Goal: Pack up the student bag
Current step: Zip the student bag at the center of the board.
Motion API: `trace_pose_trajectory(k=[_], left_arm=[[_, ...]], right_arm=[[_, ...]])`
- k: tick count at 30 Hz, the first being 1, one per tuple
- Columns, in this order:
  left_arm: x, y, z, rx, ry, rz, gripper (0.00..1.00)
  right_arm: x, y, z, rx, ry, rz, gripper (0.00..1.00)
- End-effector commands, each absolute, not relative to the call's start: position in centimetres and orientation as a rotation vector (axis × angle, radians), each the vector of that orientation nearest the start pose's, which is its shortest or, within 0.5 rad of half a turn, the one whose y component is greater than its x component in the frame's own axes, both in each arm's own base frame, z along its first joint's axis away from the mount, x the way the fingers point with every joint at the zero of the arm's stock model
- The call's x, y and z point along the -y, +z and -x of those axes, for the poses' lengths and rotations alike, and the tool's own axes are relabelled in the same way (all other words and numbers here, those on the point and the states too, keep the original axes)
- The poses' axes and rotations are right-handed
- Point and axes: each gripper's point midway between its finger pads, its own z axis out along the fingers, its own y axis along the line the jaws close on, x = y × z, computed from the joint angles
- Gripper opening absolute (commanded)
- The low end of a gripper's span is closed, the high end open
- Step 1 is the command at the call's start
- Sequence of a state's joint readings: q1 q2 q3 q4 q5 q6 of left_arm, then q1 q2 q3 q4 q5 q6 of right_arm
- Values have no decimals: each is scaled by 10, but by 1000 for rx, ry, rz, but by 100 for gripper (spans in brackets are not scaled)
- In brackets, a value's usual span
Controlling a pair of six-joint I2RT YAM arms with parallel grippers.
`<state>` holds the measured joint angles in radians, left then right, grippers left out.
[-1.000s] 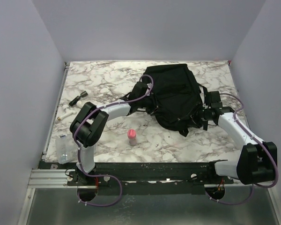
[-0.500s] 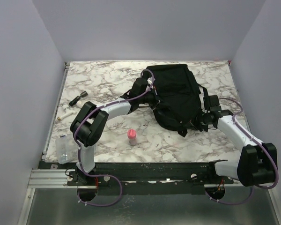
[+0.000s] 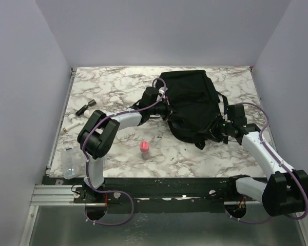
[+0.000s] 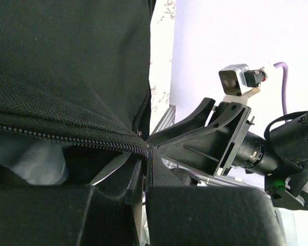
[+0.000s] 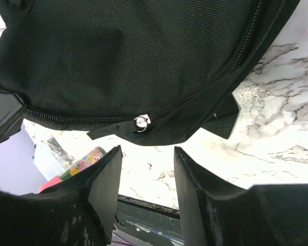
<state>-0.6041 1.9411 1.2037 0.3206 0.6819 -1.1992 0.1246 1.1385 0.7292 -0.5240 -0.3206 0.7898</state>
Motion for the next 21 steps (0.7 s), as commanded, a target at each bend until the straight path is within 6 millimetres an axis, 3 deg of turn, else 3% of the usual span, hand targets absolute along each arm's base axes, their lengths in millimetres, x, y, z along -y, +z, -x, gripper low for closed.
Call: trace_pose_trajectory(k=[1,6,12,21], left_arm=[[401,152,-320,-2381,-1767,55,5],[401,148,-317,-2383,-1769,-3,11],[398,138,-320,-2395,-1725,-52,21],[393,120,-340,-2512,-1452,-180,25]], right_arm=[[-122,111,-266,-2436,823,-920,53],[-103,115,-277,-2302,789,-1100,62],[-99,102,-281,-2298,861,-1269,68],[-94,81,-286,-2311,841,-1274,66]])
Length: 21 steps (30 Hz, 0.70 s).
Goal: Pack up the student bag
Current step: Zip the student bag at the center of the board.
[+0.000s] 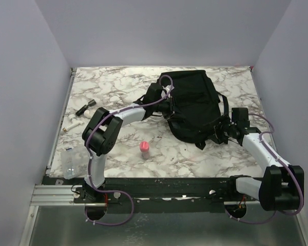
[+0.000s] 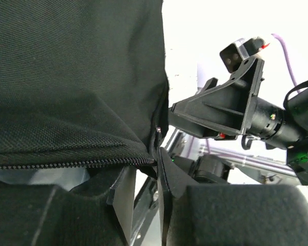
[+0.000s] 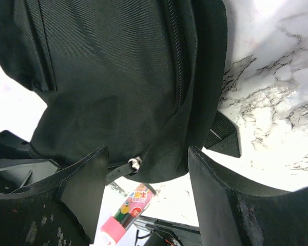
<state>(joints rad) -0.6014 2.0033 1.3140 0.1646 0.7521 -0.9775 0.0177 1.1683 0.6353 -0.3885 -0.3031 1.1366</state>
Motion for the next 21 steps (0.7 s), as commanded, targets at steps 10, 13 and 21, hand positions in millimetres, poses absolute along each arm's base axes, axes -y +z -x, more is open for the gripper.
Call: trace_pose_trajectory(k=[10,13,21], left_arm=[[354,135,-315,-2539,-1251,-216,60],[347,146,-300,-2515,-1224,-247,61],[390,184,-270,-2393,-1282,-663,62]], right_arm=[[-99,83,-292,-2309,893,-1134,62],[-102,86,-293,-2324,906,-1078,62],[-102,85,-290,-2324,913,-1026,51]])
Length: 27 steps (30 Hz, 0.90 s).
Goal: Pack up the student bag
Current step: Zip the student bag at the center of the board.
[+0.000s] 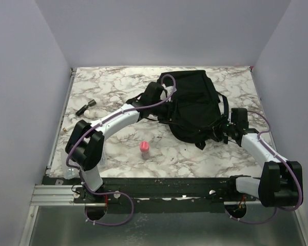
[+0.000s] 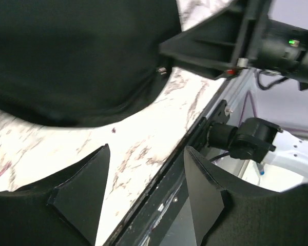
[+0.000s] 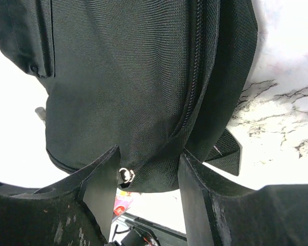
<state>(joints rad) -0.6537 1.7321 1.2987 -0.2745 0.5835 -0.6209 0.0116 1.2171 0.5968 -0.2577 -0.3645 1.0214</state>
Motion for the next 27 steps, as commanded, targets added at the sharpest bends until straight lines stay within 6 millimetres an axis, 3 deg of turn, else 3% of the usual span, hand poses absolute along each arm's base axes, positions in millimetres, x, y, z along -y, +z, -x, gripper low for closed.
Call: trace_pose_trajectory(k=[1,4,9,21,27], left_arm=[[399,187,-268,-2376,-1281,-728,61],[418,194,-272,-2357,-1287,-878,59],[434,182,-288,-2425,-1270,-962,57],[459,138,-281,-2499,-1249,-1006,54],[471,128,-275,-2516,-1245,-1021,42]], right_arm=[[-102,85,-290,-2327,913,-1032,51],[-101,85,-289,-2331,896,-1033,50],[-99,89,-290,-2325,882,-1022,50],[-103,83,-287,-2340,911,-1024,50],[-104,82,-287,-2349,919,-1021,50]])
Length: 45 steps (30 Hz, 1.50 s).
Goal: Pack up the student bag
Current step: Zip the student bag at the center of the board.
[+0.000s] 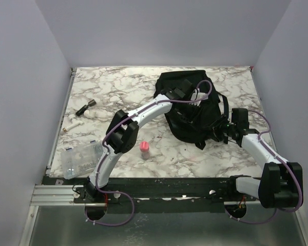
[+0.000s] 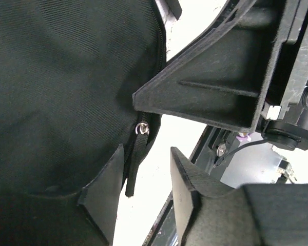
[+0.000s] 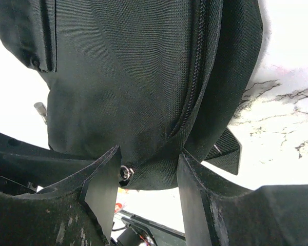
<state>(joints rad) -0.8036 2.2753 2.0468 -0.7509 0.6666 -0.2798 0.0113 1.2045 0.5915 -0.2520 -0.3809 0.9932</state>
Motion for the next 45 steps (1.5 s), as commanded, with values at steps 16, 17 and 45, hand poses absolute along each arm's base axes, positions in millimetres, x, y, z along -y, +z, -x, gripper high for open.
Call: trace_pose_trajectory(k=[16,17,45], left_arm=[[468,104,-266,-2572,-1154,-1032,33],[466,102,-266,-2575,-1141,-1033,34],[470,151,-245,-2482,-1311,-1039,13]], right_arm=[[-105,82,-286,-2346,933,-1027,50],[-105,82,-286,-2344,932,-1030,50],[-111,65,-282,-2376,978,-1075,61]])
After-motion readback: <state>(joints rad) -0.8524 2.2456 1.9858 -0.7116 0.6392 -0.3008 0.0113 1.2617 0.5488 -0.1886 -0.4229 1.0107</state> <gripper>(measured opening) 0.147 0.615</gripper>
